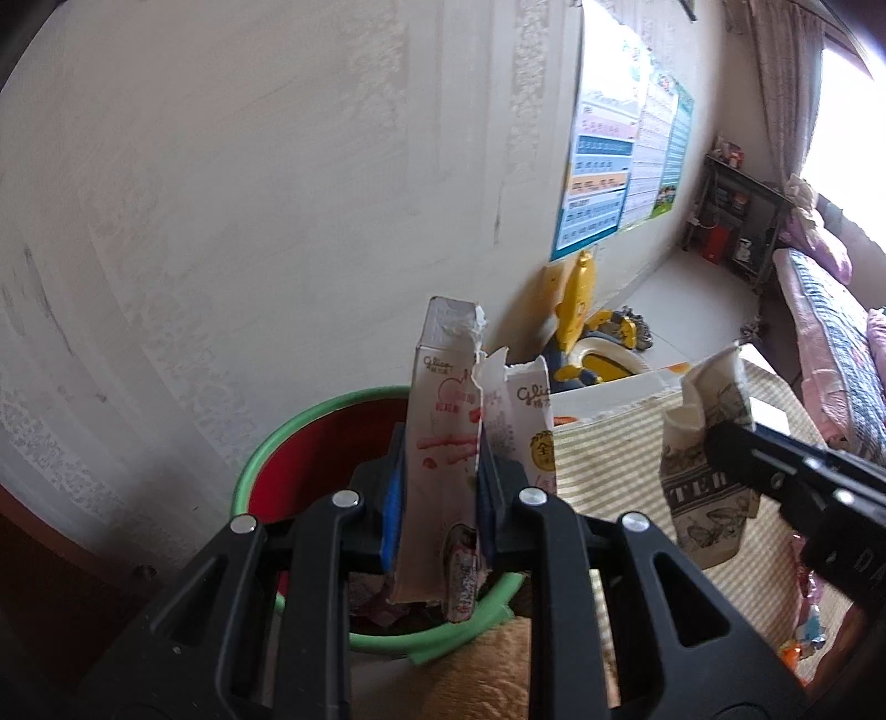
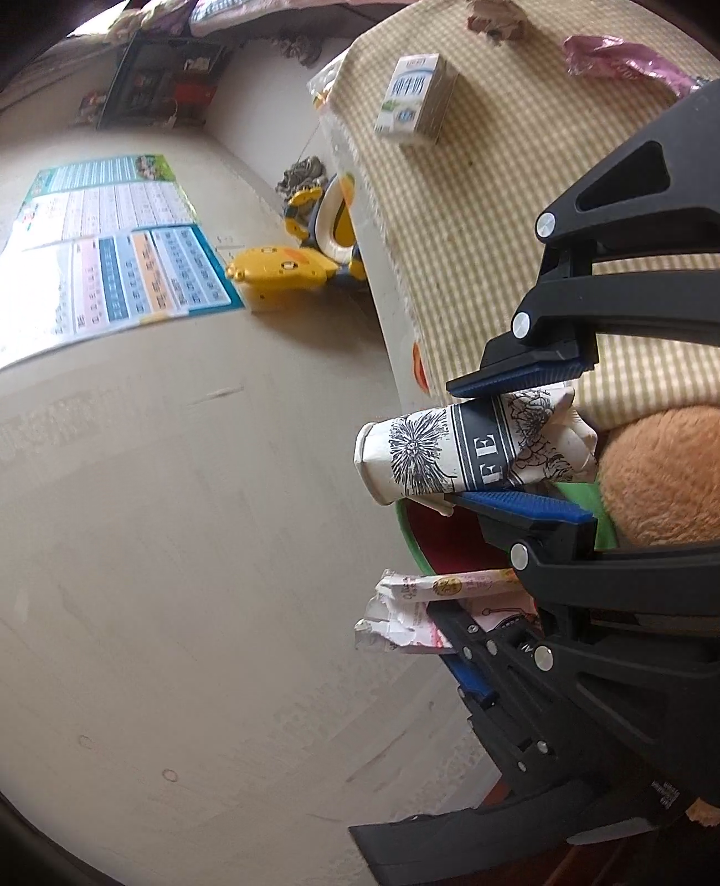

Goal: Collect trash
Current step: 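Carry the paper cup and Glico wrappers over the red bucket and release both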

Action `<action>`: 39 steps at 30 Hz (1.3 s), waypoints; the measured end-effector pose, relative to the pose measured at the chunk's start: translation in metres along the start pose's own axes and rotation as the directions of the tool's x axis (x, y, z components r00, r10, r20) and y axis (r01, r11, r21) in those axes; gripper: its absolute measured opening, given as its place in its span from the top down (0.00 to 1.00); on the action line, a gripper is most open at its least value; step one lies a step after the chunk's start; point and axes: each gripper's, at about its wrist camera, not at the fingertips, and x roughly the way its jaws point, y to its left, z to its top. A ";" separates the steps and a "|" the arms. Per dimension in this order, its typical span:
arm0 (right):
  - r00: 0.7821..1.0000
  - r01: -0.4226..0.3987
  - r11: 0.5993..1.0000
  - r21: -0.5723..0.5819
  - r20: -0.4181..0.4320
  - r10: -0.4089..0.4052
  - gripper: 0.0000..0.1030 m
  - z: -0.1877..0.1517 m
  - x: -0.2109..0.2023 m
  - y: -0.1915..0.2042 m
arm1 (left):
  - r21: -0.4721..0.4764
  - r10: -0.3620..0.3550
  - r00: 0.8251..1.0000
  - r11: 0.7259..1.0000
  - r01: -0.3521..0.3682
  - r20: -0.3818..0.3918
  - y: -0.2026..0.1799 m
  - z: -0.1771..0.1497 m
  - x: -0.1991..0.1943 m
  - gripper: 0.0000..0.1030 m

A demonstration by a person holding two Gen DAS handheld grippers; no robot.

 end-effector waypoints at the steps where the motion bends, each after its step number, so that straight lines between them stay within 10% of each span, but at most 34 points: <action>1: 1.000 -0.006 1.000 -0.006 -0.005 0.006 0.69 0.002 0.005 0.004 | -0.006 0.013 1.000 1.000 -0.013 -0.006 0.006 -0.001 0.004 0.80; 29: 0.990 -0.092 0.996 -0.013 -0.113 0.090 0.67 0.010 0.080 0.032 | -0.074 0.113 0.979 0.989 -0.127 -0.172 0.070 -0.020 0.079 0.79; 33: 0.989 -0.111 0.994 -0.005 -0.103 0.110 0.55 0.012 0.081 0.033 | -0.074 0.115 0.978 0.989 -0.129 -0.172 0.071 -0.020 0.081 0.49; 39: 0.990 -0.108 0.994 0.008 -0.088 0.108 0.52 0.012 0.071 0.028 | -0.067 0.107 0.980 0.991 -0.119 -0.167 0.066 -0.020 0.075 0.47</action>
